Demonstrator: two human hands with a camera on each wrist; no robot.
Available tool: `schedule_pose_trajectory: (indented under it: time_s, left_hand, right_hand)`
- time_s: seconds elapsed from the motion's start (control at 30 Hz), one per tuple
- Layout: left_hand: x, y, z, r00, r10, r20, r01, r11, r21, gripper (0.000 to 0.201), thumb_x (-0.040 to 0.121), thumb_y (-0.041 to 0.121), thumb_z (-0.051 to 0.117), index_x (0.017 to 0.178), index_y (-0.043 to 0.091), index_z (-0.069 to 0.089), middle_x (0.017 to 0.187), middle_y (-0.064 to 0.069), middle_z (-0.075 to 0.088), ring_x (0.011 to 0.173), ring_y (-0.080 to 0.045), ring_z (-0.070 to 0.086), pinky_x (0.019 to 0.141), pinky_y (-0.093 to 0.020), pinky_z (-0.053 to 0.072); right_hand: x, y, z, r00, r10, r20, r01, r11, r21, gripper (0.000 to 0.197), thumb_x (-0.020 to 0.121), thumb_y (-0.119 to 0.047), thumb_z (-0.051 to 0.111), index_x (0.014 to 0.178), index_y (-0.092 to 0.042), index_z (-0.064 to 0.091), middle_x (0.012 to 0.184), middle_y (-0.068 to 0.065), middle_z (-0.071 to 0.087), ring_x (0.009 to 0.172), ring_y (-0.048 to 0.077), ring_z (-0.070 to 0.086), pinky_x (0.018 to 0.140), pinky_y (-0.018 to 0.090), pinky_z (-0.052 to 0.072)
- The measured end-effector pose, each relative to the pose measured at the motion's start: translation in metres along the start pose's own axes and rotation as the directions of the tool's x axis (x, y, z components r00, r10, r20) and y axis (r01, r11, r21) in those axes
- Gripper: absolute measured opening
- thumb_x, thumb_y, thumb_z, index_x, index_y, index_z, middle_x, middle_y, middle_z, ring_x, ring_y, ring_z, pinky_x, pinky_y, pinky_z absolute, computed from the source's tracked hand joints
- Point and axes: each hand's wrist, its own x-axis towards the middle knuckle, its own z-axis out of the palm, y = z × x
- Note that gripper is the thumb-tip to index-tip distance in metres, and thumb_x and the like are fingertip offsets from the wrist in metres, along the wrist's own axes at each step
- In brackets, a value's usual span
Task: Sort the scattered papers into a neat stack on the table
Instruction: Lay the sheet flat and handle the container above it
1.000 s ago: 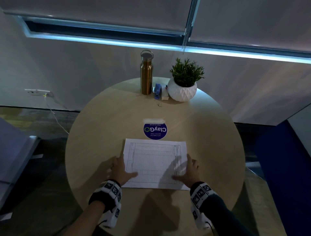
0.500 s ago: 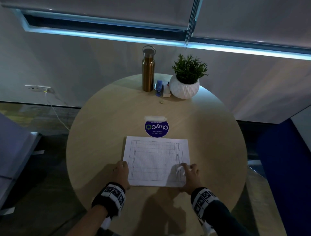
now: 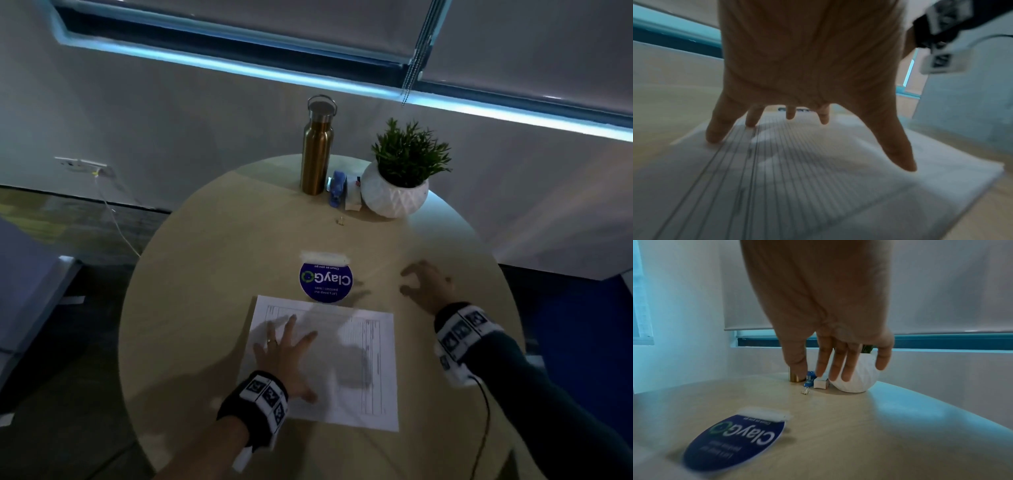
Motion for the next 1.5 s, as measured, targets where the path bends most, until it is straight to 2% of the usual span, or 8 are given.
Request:
schedule_pose_trajectory:
  time_s: [0.37, 0.5, 0.83, 0.97, 1.1, 1.27, 1.33, 1.5]
  left_hand:
    - [0.029, -0.005, 0.026, 0.998, 0.001, -0.067, -0.003, 1.0, -0.029, 0.123, 0.048, 0.064, 0.076, 0.116, 0.071, -0.026, 0.145, 0.014, -0.043, 0.139, -0.041, -0.023, 0.103, -0.074, 0.011]
    - [0.048, -0.014, 0.049, 0.941, -0.091, -0.325, 0.107, 0.994, 0.031, 0.132, 0.031, 0.052, 0.088, 0.138, 0.057, 0.01, 0.16, 0.005, 0.002, 0.144, -0.039, 0.008, 0.066, -0.06, 0.051]
    - [0.056, -0.012, 0.064, 0.898, -0.046, -0.438, 0.068, 0.997, 0.034, 0.102, 0.045, 0.051, 0.082, 0.133, 0.057, 0.029, 0.159, 0.006, 0.007, 0.145, -0.036, 0.008, 0.073, -0.055, 0.05]
    - [0.038, -0.015, 0.05, 0.983, 0.001, -0.185, 0.009, 0.998, 0.054, 0.145, 0.008, 0.075, 0.069, 0.14, 0.053, 0.012, 0.154, -0.002, 0.021, 0.133, -0.046, 0.02, 0.073, -0.07, 0.046]
    - [0.025, -0.006, 0.028, 0.999, -0.02, 0.044, 0.02, 1.0, 0.001, 0.126, 0.052, 0.063, 0.075, 0.127, 0.06, -0.027, 0.15, 0.009, -0.036, 0.136, -0.044, -0.028, 0.105, -0.071, 0.002]
    - [0.016, 0.004, 0.001, 0.995, -0.007, 0.096, 0.002, 0.999, 0.055, 0.092, 0.073, 0.048, 0.064, 0.141, 0.05, 0.002, 0.152, 0.007, -0.026, 0.139, -0.046, -0.017, 0.108, -0.069, 0.014]
    - [0.018, 0.005, -0.014, 0.991, -0.044, 0.124, 0.037, 0.998, 0.058, 0.082, 0.077, 0.039, 0.065, 0.143, 0.04, 0.017, 0.155, 0.001, -0.008, 0.141, -0.044, -0.003, 0.107, -0.067, 0.02]
    - [0.05, 0.014, -0.049, 0.958, 0.139, -0.251, -0.122, 0.989, 0.082, 0.034, 0.091, 0.009, 0.045, 0.125, 0.006, 0.047, 0.129, -0.013, 0.048, 0.116, -0.031, 0.047, 0.095, -0.043, 0.043]
  right_hand:
    - [0.185, -0.077, 0.03, 0.983, -0.024, -0.18, 0.083, 0.943, 0.323, 0.025, 0.081, -0.014, 0.068, 0.102, -0.002, 0.066, 0.103, 0.018, 0.068, 0.099, 0.033, 0.061, 0.09, 0.039, 0.048]
    - [0.217, -0.092, 0.041, 0.997, 0.02, -0.072, 0.01, 0.922, 0.387, 0.029, 0.083, -0.014, 0.065, 0.109, -0.001, 0.064, 0.111, 0.017, 0.065, 0.106, 0.031, 0.059, 0.089, 0.03, 0.044]
    - [0.235, -0.091, 0.064, 0.994, -0.022, -0.105, 0.059, 0.928, 0.369, 0.009, 0.077, -0.01, 0.072, 0.07, -0.009, 0.066, 0.084, 0.005, 0.063, 0.081, 0.018, 0.055, 0.077, 0.025, 0.043]
    - [0.198, -0.087, 0.054, 0.982, 0.004, -0.189, 0.1, 0.838, 0.536, 0.008, 0.073, -0.005, 0.075, 0.071, -0.006, 0.067, 0.077, 0.007, 0.067, 0.07, 0.015, 0.059, 0.075, 0.033, 0.052]
    - [0.11, -0.073, 0.052, 0.977, -0.126, -0.172, 0.201, 0.813, 0.547, 0.006, 0.074, -0.009, 0.076, 0.073, -0.005, 0.07, 0.074, 0.005, 0.067, 0.065, 0.013, 0.059, 0.063, 0.015, 0.047]
    - [-0.033, -0.043, 0.081, 0.942, -0.322, 0.096, 0.203, 0.774, 0.6, 0.008, 0.071, -0.008, 0.079, 0.072, -0.004, 0.072, 0.078, 0.011, 0.073, 0.067, 0.011, 0.068, 0.069, 0.024, 0.058]
    - [-0.083, -0.039, 0.098, 0.845, -0.471, 0.254, 0.27, 0.786, 0.556, 0.006, 0.074, -0.014, 0.077, 0.074, -0.009, 0.073, 0.082, 0.006, 0.072, 0.073, 0.012, 0.068, 0.073, 0.025, 0.058]
    - [-0.159, -0.048, 0.13, 0.606, -0.63, 0.486, 0.303, 0.747, 0.591, 0.007, 0.074, -0.009, 0.074, 0.073, -0.002, 0.073, 0.082, 0.014, 0.071, 0.074, 0.014, 0.063, 0.07, 0.012, 0.046]
